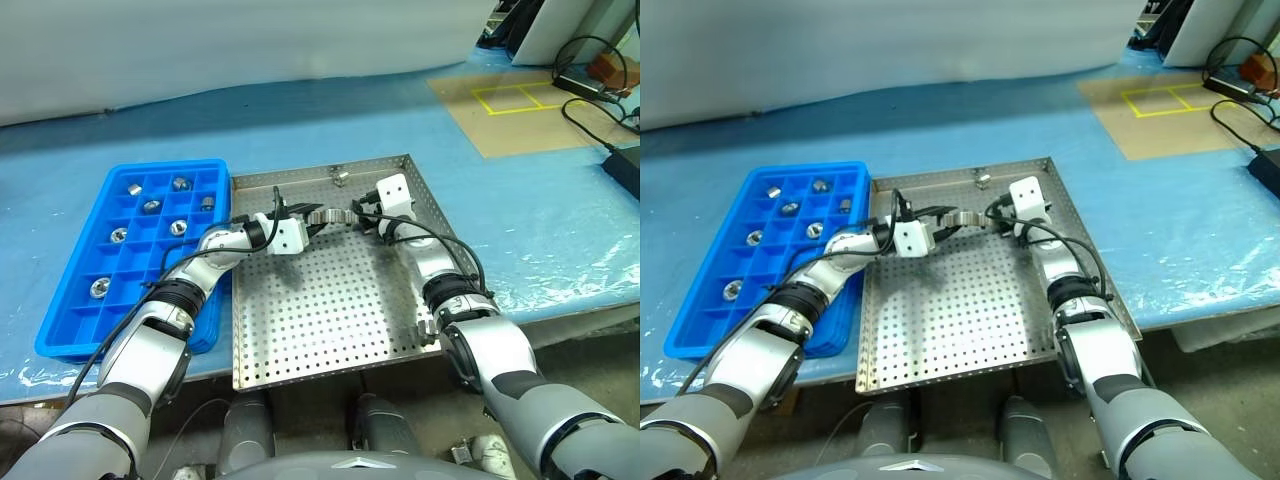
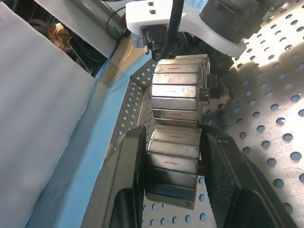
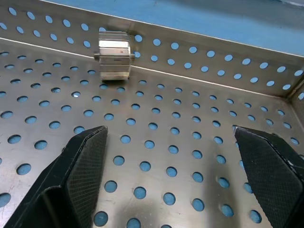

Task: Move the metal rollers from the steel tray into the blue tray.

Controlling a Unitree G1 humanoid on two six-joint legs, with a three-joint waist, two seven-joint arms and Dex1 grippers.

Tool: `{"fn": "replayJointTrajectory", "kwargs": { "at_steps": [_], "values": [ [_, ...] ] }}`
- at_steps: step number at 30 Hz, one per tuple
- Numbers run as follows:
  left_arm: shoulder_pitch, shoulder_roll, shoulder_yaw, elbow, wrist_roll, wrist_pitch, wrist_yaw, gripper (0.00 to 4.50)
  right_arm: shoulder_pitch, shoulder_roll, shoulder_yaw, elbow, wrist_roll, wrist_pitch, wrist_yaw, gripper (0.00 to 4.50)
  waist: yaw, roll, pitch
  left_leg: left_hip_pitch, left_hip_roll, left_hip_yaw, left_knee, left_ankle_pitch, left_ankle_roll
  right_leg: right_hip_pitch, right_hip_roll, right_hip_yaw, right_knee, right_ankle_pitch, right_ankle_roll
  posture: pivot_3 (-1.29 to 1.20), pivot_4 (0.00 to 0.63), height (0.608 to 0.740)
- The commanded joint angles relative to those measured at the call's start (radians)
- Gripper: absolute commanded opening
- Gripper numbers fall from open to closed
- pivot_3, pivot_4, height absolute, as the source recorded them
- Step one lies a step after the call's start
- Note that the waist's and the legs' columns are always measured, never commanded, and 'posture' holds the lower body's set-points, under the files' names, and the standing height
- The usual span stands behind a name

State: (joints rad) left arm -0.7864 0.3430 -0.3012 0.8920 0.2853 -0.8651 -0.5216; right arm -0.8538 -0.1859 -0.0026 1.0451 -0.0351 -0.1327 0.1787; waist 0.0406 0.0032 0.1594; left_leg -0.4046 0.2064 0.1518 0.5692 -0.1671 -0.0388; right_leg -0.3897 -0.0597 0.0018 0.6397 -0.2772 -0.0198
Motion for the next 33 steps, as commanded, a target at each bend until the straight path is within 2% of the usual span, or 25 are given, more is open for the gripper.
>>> {"fn": "replayJointTrajectory", "kwargs": {
  "at_steps": [1, 9, 13, 16, 21, 26, 33],
  "values": [
    [-0.023, -0.016, 0.030, -0.017, -0.034, 0.005, 0.023, 1.38, 0.014, -0.005, -0.025, -0.128, 0.034, 0.030, 0.025, 4.47, -0.002, 0.002, 0.001, 0.000, 0.000, 0.000, 0.000, 0.000, 0.000, 0.000, 0.000, 0.000, 0.000, 0.000, 0.000, -0.22, 0.150, 0.740],
    [-0.053, 0.007, 0.055, 0.020, -0.024, 0.020, 0.061, 1.38, 0.060, 0.002, -0.011, -0.364, 0.062, 0.147, 0.125, 4.47, -0.006, 0.002, 0.003, -0.002, 0.000, 0.001, -0.002, 0.000, 0.000, -0.003, 0.002, 0.001, 0.000, 0.000, 0.000, -0.22, 0.150, 0.740],
    [-0.078, 0.009, 0.084, 0.016, -0.063, 0.038, 0.055, 1.38, 0.089, 0.006, 0.008, -0.566, 0.139, 0.255, 0.277, 4.47, -0.006, 0.000, 0.006, -0.003, 0.000, 0.001, -0.003, 0.001, -0.001, -0.005, 0.003, 0.001, -0.001, 0.000, 0.000, -0.21, 0.150, 0.740],
    [-0.078, 0.022, 0.103, 0.000, -0.112, 0.038, -0.001, 1.38, 0.116, -0.044, 0.032, -0.749, 0.223, 0.375, 0.436, 4.47, -0.004, -0.001, 0.007, -0.007, 0.000, 0.000, -0.003, 0.001, -0.001, -0.009, 0.003, 0.000, -0.001, 0.000, 0.000, -0.20, 0.150, 0.740],
    [-0.064, 0.049, 0.115, -0.004, -0.149, 0.026, -0.078, 1.38, 0.163, -0.158, 0.066, -0.912, 0.263, 0.485, 0.594, 4.47, 0.001, -0.001, 0.007, -0.007, 0.000, -0.001, -0.004, 0.001, -0.002, -0.008, 0.003, 0.000, -0.001, 0.000, 0.001, -0.20, 0.150, 0.740],
    [-0.056, 0.047, 0.119, -0.005, -0.149, 0.023, -0.089, 1.38, 0.182, -0.200, 0.067, -0.948, 0.272, 0.512, 0.623, 4.47, -0.001, -0.003, 0.008, -0.007, -0.001, -0.002, -0.003, 0.002, -0.003, -0.008, 0.003, 0.000, -0.001, 0.001, 0.001, -0.20, 0.150, 0.740],
    [-0.060, 0.023, 0.110, -0.010, -0.148, 0.018, -0.104, 1.38, 0.186, -0.178, 0.082, -0.939, 0.246, 0.495, 0.586, 4.47, -0.002, -0.003, 0.008, -0.006, -0.001, -0.002, -0.003, 0.002, -0.004, -0.008, 0.003, 0.000, 0.000, 0.001, 0.001, -0.20, 0.150, 0.740]
  ]
}}
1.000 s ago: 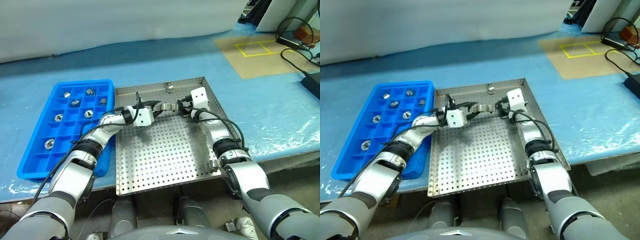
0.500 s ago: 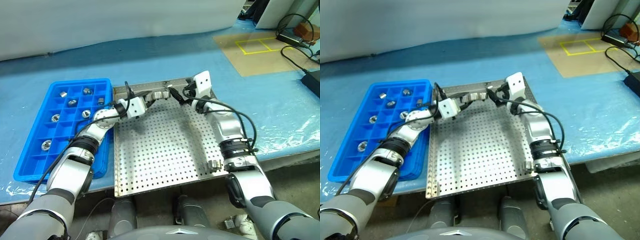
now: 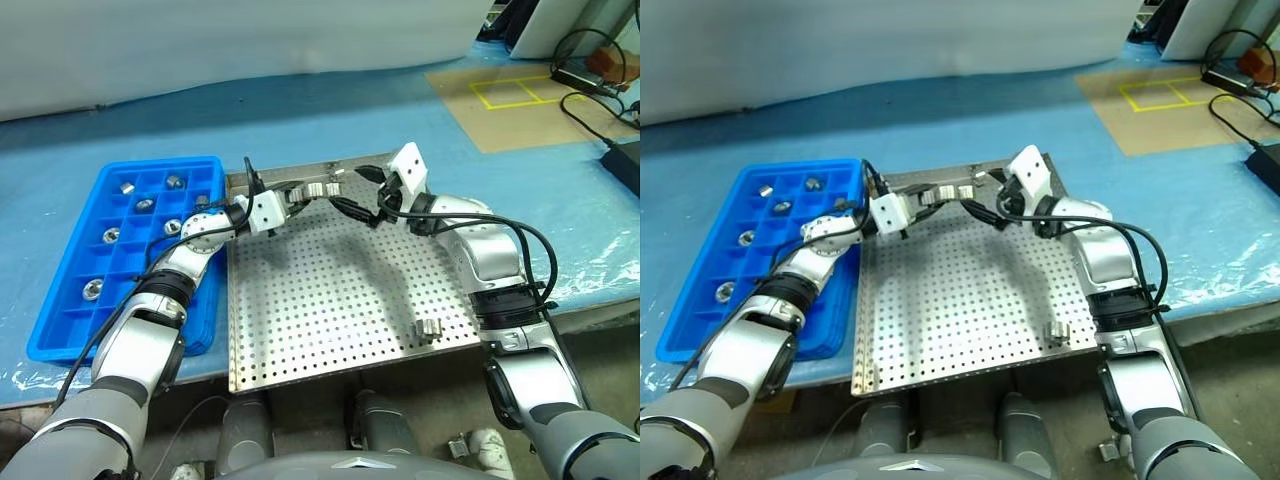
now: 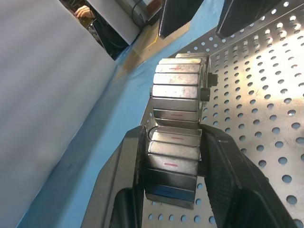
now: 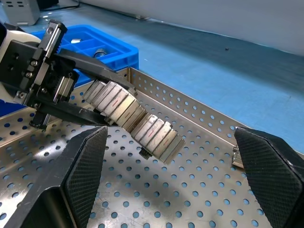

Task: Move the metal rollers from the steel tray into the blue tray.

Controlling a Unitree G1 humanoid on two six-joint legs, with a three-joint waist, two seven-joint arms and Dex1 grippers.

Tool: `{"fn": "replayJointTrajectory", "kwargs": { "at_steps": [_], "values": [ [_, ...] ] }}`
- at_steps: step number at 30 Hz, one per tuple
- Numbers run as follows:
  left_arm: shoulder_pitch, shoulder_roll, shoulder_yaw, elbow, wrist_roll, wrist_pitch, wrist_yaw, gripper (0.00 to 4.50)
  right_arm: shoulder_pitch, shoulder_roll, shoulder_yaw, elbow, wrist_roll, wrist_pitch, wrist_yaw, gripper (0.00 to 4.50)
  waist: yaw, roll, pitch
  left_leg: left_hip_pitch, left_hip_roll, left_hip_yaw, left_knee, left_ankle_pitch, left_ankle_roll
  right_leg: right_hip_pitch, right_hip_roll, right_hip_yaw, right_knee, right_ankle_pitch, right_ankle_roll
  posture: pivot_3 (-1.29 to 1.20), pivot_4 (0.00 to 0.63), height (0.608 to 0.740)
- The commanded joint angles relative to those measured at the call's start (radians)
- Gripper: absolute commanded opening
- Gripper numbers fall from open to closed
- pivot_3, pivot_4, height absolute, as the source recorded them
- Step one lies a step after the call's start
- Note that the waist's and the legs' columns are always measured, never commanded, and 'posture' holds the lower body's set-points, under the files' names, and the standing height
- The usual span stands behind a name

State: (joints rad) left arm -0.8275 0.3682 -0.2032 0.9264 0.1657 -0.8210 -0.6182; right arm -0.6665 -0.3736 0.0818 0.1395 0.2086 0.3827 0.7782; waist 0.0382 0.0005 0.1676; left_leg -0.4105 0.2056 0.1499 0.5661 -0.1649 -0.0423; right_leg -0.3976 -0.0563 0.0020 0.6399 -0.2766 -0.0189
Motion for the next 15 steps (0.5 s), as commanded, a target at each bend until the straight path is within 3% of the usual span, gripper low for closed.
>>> {"fn": "replayJointTrajectory", "kwargs": {
  "at_steps": [1, 15],
  "values": [
    [-0.018, -0.004, 0.011, -0.047, -0.030, -0.027, -0.016, 1.38, 0.002, 0.012, 0.003, -0.036, -0.001, -0.023, -0.014, 4.47, 0.000, 0.000, 0.000, 0.000, 0.000, 0.000, 0.000, 0.000, 0.000, 0.000, 0.000, 0.000, 0.000, 0.000, 0.000, -0.21, 0.150, 0.740],
    [-0.014, -0.026, 0.009, -0.098, -0.078, -0.014, -0.128, 1.38, 0.041, 0.004, 0.077, -0.084, -0.020, -0.030, 0.034, 4.47, 0.000, 0.000, 0.000, 0.000, 0.000, 0.000, 0.001, 0.000, 0.000, 0.001, 0.000, 0.000, 0.001, 0.000, 0.000, -0.21, 0.150, 0.740]
  ]
}}
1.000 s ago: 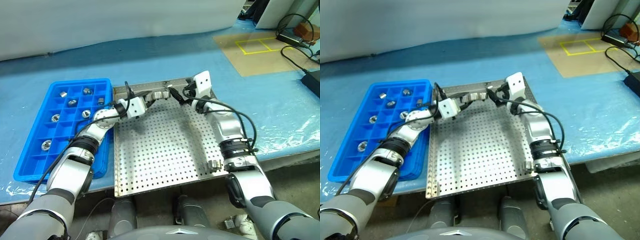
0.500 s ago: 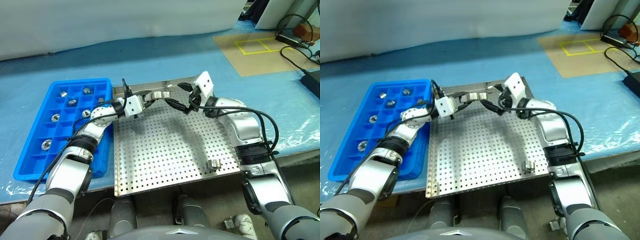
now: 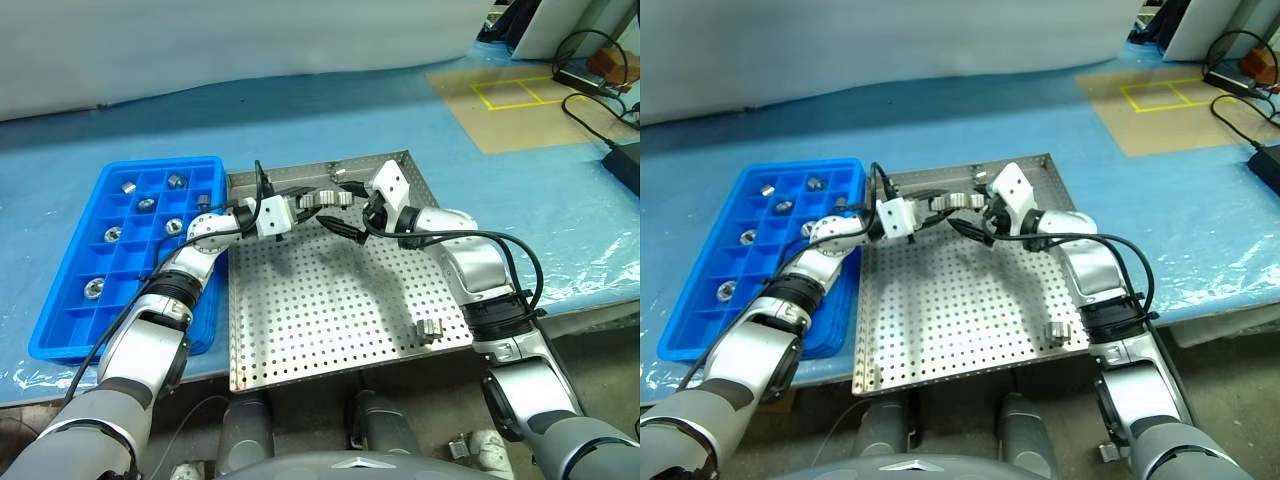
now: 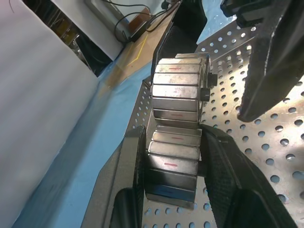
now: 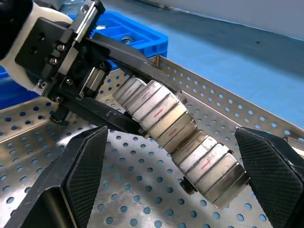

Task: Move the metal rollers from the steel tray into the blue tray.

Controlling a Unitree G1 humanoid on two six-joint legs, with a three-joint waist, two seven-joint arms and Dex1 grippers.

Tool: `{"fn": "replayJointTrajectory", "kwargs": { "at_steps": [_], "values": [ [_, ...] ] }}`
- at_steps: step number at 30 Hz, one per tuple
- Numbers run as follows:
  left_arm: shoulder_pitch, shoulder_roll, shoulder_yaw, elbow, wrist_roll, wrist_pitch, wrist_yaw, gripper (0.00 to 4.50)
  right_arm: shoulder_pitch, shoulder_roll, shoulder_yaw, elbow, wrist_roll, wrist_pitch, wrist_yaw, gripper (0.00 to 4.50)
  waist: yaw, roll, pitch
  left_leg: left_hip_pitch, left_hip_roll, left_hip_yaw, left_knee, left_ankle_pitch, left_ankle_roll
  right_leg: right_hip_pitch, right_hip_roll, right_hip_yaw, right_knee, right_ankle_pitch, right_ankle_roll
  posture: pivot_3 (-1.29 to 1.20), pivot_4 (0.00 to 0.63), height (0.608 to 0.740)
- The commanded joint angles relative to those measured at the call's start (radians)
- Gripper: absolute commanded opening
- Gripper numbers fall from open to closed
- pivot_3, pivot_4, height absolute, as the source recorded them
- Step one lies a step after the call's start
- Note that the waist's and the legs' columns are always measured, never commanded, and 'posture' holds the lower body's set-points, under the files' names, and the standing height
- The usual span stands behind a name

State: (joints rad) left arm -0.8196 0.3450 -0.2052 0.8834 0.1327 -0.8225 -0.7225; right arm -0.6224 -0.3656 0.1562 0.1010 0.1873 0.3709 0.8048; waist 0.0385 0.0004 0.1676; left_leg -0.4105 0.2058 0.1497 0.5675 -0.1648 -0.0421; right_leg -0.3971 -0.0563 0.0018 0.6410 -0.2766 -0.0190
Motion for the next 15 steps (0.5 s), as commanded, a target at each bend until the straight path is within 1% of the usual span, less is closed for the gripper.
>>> {"fn": "replayJointTrajectory", "kwargs": {
  "at_steps": [1, 6, 15],
  "values": [
    [-0.021, -0.003, 0.009, -0.057, -0.048, -0.012, -0.034, 1.38, -0.004, -0.003, 0.003, -0.045, 0.000, -0.019, 0.006, 4.47, 0.000, 0.000, 0.000, 0.000, 0.000, 0.000, 0.000, 0.000, 0.000, 0.000, 0.000, 0.000, 0.000, 0.000, 0.000, -0.21, 0.150, 0.740],
    [-0.005, -0.001, 0.004, -0.072, -0.052, -0.011, -0.065, 1.38, -0.006, -0.002, 0.001, -0.046, 0.002, -0.022, 0.004, 4.47, 0.000, 0.000, 0.000, 0.000, 0.000, 0.000, 0.000, 0.000, 0.000, 0.000, 0.000, 0.000, 0.000, 0.000, 0.000, -0.21, 0.150, 0.740],
    [-0.013, 0.004, 0.011, -0.051, -0.046, -0.012, -0.067, 1.38, 0.004, -0.013, -0.006, -0.049, 0.000, -0.025, 0.006, 4.47, 0.000, 0.000, 0.000, 0.000, 0.000, 0.000, 0.002, 0.000, 0.000, 0.001, 0.000, 0.000, 0.001, 0.000, 0.000, -0.22, 0.150, 0.740]
  ]
}}
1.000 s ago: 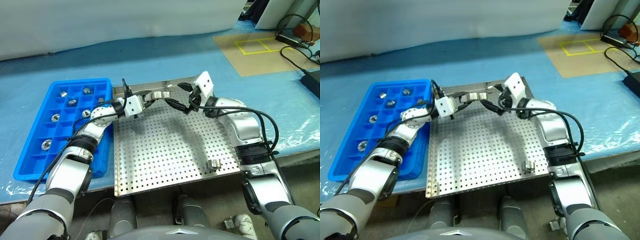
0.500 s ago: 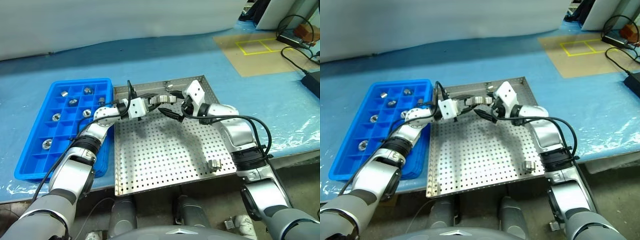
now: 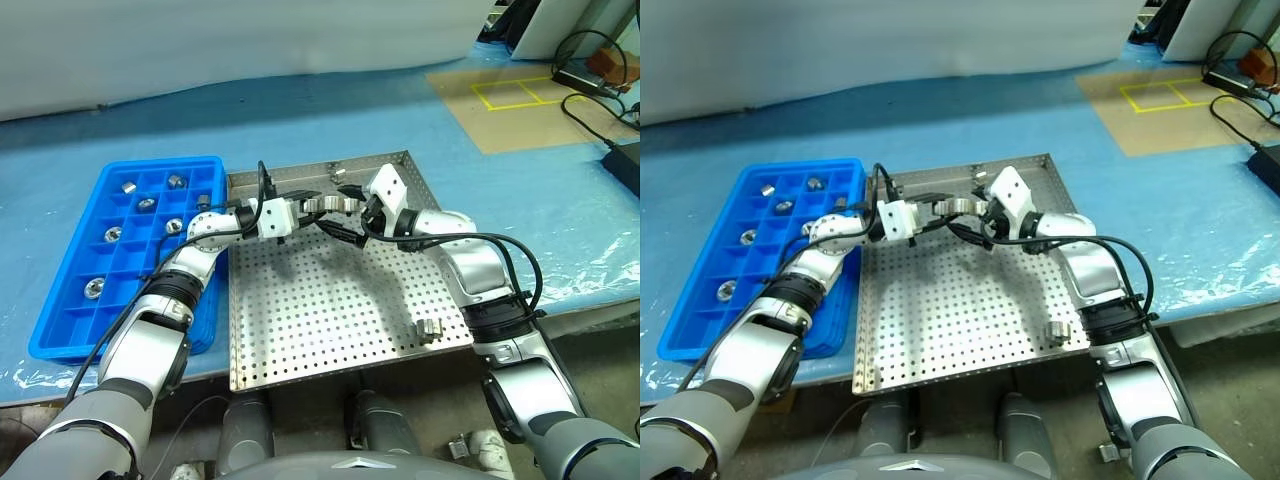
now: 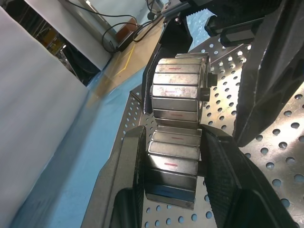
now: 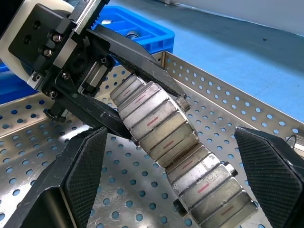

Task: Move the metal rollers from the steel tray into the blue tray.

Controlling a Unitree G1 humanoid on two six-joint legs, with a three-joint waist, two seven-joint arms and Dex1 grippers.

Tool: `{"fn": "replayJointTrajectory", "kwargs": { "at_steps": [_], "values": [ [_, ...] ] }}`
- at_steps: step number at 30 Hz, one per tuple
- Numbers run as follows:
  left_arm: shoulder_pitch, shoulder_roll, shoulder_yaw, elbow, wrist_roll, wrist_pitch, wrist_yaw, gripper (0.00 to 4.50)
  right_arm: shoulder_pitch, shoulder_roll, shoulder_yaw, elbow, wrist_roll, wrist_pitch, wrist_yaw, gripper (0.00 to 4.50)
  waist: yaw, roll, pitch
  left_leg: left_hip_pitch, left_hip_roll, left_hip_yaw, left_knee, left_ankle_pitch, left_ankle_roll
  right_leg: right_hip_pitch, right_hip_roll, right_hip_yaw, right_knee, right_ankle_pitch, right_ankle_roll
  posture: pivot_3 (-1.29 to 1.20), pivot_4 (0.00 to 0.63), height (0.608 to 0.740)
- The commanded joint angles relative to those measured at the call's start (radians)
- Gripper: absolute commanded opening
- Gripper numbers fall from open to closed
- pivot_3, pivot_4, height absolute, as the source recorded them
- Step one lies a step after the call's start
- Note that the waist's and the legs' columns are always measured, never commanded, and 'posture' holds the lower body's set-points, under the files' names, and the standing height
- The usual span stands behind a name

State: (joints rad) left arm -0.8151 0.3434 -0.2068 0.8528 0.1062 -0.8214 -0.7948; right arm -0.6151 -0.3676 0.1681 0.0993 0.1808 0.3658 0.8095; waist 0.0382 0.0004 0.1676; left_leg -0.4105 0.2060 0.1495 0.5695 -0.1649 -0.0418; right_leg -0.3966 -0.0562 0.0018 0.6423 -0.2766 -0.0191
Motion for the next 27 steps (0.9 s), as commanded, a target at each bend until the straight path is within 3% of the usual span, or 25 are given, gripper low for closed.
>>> {"fn": "replayJointTrajectory", "kwargs": {
  "at_steps": [1, 3, 14, 17, 23, 27],
  "values": [
    [-0.022, 0.009, 0.015, -0.015, -0.018, -0.014, 0.007, 1.38, -0.004, -0.013, -0.019, -0.045, 0.006, -0.020, 0.001, 4.30, 0.000, 0.000, 0.000, 0.000, 0.000, 0.000, 0.000, 0.000, 0.000, 0.000, 0.000, 0.000, 0.000, 0.000, 0.000, -0.22, 0.150, 0.740],
    [-0.032, 0.015, 0.019, -0.004, -0.017, -0.015, 0.009, 1.38, -0.003, -0.020, -0.019, -0.043, 0.005, -0.020, 0.003, 3.94, 0.000, 0.000, 0.000, 0.000, 0.000, 0.000, 0.001, 0.000, 0.000, 0.000, 0.000, 0.000, 0.000, 0.000, 0.000, -0.22, 0.150, 0.740],
    [-0.043, 0.021, 0.030, -0.018, -0.058, -0.005, -0.025, 1.38, 0.007, -0.039, -0.014, -0.047, 0.006, -0.026, 0.020, 3.94, 0.001, 0.000, 0.000, 0.000, 0.000, 0.000, 0.002, 0.000, 0.001, 0.001, 0.000, 0.000, 0.001, 0.000, 0.000, -0.22, 0.150, 0.740],
    [-0.038, 0.023, 0.028, -0.020, -0.060, -0.006, -0.031, 1.38, 0.008, -0.036, -0.013, -0.046, 0.001, -0.038, 0.017, 3.32, 0.001, 0.000, 0.000, 0.000, 0.000, 0.000, 0.002, 0.000, 0.001, 0.001, 0.000, 0.000, 0.001, 0.000, 0.000, -0.21, 0.150, 0.740],
    [-0.033, 0.028, 0.029, -0.017, -0.057, -0.008, -0.035, 1.38, 0.013, -0.030, -0.015, -0.052, 0.004, -0.046, 0.012, 1.39, 0.001, 0.000, 0.000, 0.000, 0.000, 0.000, 0.003, 0.000, 0.001, 0.002, 0.000, 0.000, 0.001, 0.000, 0.000, -0.21, 0.150, 0.740],
    [-0.032, 0.030, 0.029, -0.016, -0.055, -0.007, -0.032, 1.38, 0.011, -0.032, -0.020, -0.052, 0.006, -0.045, 0.016, 1.38, 0.001, 0.000, 0.000, 0.000, 0.000, 0.000, 0.003, 0.000, 0.001, 0.002, 0.000, 0.000, 0.001, 0.000, 0.000, -0.21, 0.150, 0.740]
  ]
}}
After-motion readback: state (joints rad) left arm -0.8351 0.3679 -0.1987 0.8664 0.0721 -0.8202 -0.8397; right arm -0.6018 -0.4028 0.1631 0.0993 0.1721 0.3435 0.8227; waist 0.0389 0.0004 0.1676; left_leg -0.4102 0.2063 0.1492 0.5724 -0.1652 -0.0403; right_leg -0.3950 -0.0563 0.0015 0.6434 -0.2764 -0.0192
